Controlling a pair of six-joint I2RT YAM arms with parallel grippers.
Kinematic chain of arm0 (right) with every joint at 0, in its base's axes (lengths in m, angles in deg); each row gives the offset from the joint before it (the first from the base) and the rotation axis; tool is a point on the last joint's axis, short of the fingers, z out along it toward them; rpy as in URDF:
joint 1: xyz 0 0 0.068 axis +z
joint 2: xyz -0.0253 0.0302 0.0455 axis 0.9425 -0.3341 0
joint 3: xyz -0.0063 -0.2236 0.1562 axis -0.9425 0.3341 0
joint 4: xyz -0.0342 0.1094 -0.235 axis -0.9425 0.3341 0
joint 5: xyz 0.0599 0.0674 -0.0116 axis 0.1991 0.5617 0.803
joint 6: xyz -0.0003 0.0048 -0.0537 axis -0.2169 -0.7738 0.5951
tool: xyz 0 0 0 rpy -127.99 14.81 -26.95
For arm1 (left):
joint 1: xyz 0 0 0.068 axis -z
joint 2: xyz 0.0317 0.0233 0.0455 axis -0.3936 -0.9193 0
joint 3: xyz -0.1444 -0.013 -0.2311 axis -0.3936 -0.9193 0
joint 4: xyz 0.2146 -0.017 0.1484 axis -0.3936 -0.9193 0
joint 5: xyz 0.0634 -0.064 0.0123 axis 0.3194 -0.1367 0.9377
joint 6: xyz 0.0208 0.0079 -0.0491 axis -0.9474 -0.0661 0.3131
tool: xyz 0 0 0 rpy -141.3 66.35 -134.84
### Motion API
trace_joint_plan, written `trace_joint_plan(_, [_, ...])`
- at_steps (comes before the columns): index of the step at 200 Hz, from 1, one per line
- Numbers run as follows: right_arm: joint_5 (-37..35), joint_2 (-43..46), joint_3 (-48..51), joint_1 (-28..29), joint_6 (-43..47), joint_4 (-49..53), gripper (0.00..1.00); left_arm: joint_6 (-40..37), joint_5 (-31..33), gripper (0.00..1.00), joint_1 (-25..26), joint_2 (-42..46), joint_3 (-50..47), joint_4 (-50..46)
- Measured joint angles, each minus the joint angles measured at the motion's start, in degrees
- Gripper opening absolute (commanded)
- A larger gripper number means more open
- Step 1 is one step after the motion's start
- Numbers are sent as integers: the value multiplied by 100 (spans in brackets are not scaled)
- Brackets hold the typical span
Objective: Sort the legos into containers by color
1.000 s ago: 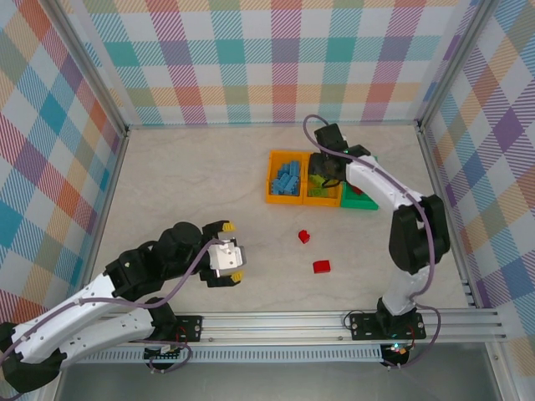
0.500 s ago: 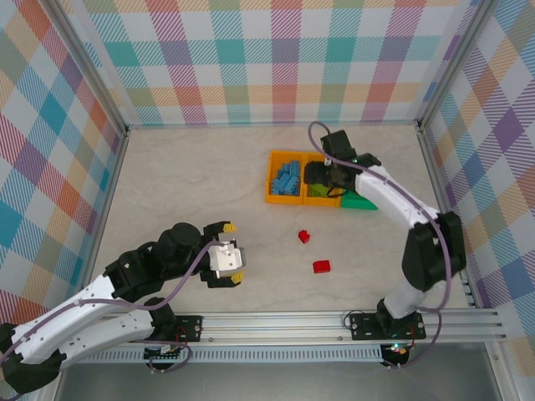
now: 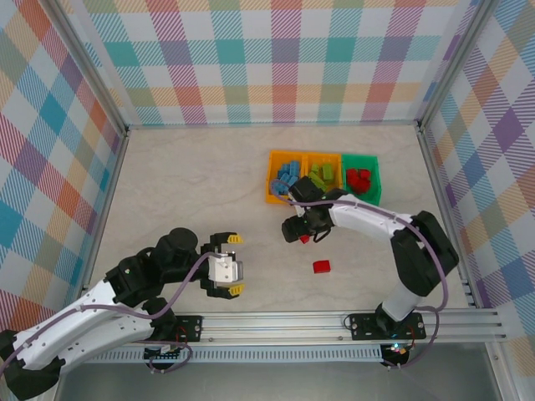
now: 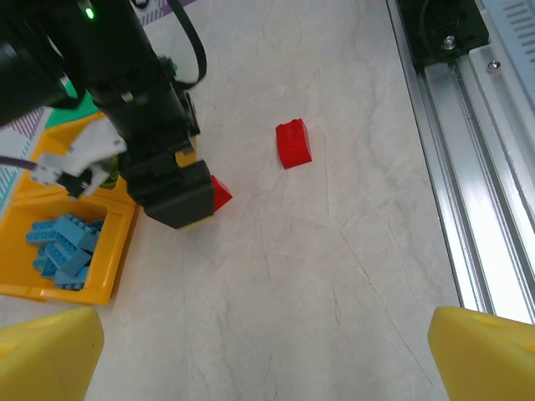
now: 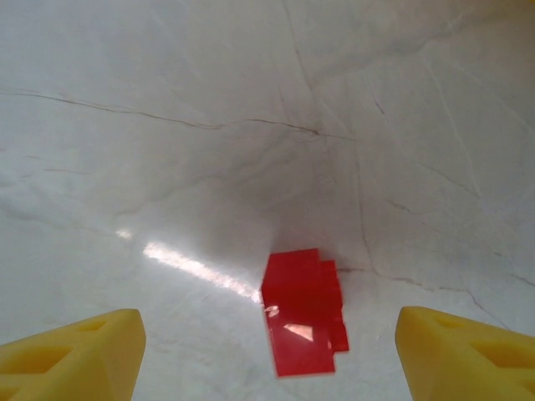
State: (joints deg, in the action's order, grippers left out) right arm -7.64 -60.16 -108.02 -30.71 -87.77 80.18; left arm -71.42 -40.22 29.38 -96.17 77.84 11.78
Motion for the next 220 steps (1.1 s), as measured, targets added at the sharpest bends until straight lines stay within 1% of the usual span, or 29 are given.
trace_joint_plan(22, [-125, -291, -2, -11, 66, -59, 64, -31, 0, 100, 0, 0, -2, 81])
trace_joint_plan(42, [-190, -402, -2, -9, 92, -105, 50, -46, 0, 100, 0, -9, -26, 105])
trace_joint_plan(64, [-236, -402, -2, -9, 81, -192, 41, -48, 2, 100, 0, -66, -33, 105])
trace_joint_plan(69, [-249, -402, -2, -9, 57, -199, 35, -48, 2, 100, 0, -81, -33, 105])
trace_joint_plan(81, [-275, -400, -2, -9, -2, -201, 28, -48, 2, 100, -9, -101, -33, 105])
trace_joint_plan(107, [-321, -315, 61, -9, -48, -243, 26, -50, 2, 100, -20, -127, -33, 105])
trace_joint_plan(129, [-380, -48, 149, -9, -92, -199, 26, -52, 4, 100, -20, -118, -33, 105])
trace_joint_plan(158, [-555, 680, 153, -74, -240, -212, 25, -37, 48, 100, -22, -61, -42, 142])
trace_joint_plan(170, [-640, 1029, 144, -170, -332, -243, 24, 120, 101, 100, -26, -22, -76, 289])
trace_joint_plan(189, [-809, 1515, 136, -605, -533, -396, 23, 529, 197, 100, -105, -11, -90, 546])
trace_joint_plan(205, [-1010, 1808, 136, -1239, -741, -664, 23, 791, 275, 100, -186, -74, -83, 686])
trace_joint_plan(220, [-1137, 1888, 129, -1847, -896, -907, 24, 1019, 400, 100, -216, -133, -52, 723])
